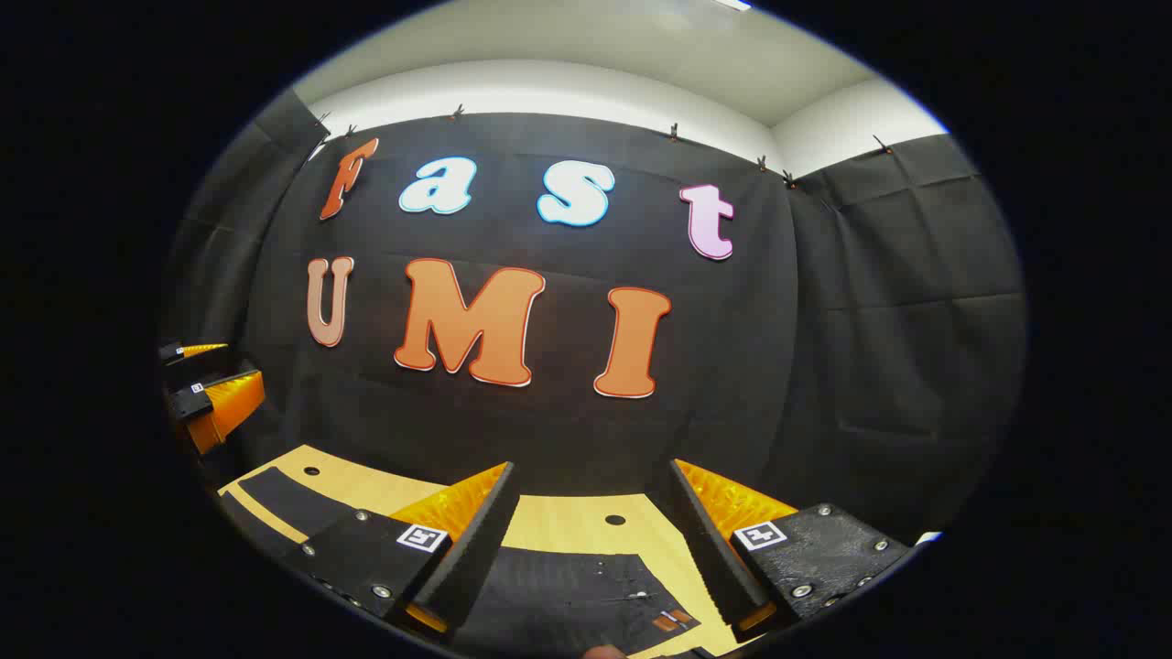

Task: Grasp the waist and the cuffs of the jeans and fold them to make the two legs overlap; first hold the waist and fold one-third of the jeans toward the cuffs, then hold the cuffs and fold the remaining one-third in the same direction to finish folding.

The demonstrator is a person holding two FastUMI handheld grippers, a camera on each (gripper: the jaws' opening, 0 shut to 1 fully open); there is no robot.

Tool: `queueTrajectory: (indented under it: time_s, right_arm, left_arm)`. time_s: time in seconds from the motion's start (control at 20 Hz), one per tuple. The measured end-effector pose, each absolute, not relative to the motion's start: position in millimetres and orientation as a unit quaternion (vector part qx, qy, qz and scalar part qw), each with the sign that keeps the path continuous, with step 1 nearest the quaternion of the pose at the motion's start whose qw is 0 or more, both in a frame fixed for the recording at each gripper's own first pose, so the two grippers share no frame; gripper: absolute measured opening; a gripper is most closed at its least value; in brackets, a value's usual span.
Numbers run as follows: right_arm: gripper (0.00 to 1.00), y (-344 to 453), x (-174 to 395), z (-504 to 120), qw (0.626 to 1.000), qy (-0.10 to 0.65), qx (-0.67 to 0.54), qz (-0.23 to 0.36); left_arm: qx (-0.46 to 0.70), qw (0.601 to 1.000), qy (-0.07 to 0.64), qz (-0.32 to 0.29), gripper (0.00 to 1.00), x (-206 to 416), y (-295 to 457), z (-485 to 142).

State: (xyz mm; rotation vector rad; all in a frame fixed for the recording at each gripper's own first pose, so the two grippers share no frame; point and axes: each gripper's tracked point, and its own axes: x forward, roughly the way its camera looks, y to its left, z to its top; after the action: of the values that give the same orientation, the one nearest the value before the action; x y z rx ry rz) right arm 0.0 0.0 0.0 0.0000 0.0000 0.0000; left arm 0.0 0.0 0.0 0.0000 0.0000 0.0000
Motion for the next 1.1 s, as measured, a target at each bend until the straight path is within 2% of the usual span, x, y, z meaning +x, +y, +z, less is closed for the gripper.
queueTrajectory:
  time_s: [0.15,0.25,0.3,0.45,0.5,0.55,0.65,0.7,0.8,0.9,1.1]
  right_arm:
    - [1.00,21.4,0.7,-8.3,1.000,0.014,0.001,0.011]
    - [0.94,31.4,0.1,-10.0,0.999,0.018,0.003,0.029]
    - [0.98,32.4,3.2,-10.2,0.999,0.018,0.004,0.036]
    - [0.98,40.5,12.2,-13.0,0.998,0.021,0.028,0.059]
    - [0.94,41.5,16.0,-14.6,0.997,0.021,0.033,0.063]
    - [0.98,42.7,20.8,-16.6,0.997,0.022,0.037,0.066]
    - [0.95,45.8,29.0,-17.5,0.996,0.024,0.044,0.073]
    - [0.98,45.5,31.5,-17.5,0.995,0.024,0.049,0.079]
    - [0.98,37.4,36.6,-23.0,0.996,0.026,0.048,0.075]
    - [0.98,26.6,40.5,-38.0,0.996,0.042,0.044,0.067]
    - [0.98,-7.5,46.2,-71.8,0.995,0.083,0.038,0.040]
  left_arm:
    - [-0.001,1.000,0.021,0.012,0.97,-1.4,17.9,-21.6]
    - [-0.001,0.999,0.036,0.024,0.98,-1.6,20.6,-30.8]
    - [-0.003,0.999,0.038,0.034,0.97,-1.5,22.4,-31.8]
    - [-0.007,0.997,0.046,0.063,0.97,-4.5,28.9,-41.3]
    - [-0.005,0.997,0.048,0.068,0.97,-4.8,30.4,-40.3]
    - [-0.002,0.996,0.042,0.076,0.98,-6.7,31.7,-35.6]
    - [0.003,0.995,0.034,0.095,0.99,-6.6,42.5,-30.3]
    - [0.001,0.995,0.035,0.097,0.98,-6.3,44.0,-29.6]
    - [-0.002,0.995,0.032,0.093,1.00,-6.4,42.3,-28.8]
    - [0.007,0.992,0.044,0.116,0.98,-4.9,56.0,-39.0]
    - [0.003,0.985,0.092,0.147,0.99,-7.6,76.7,-65.4]
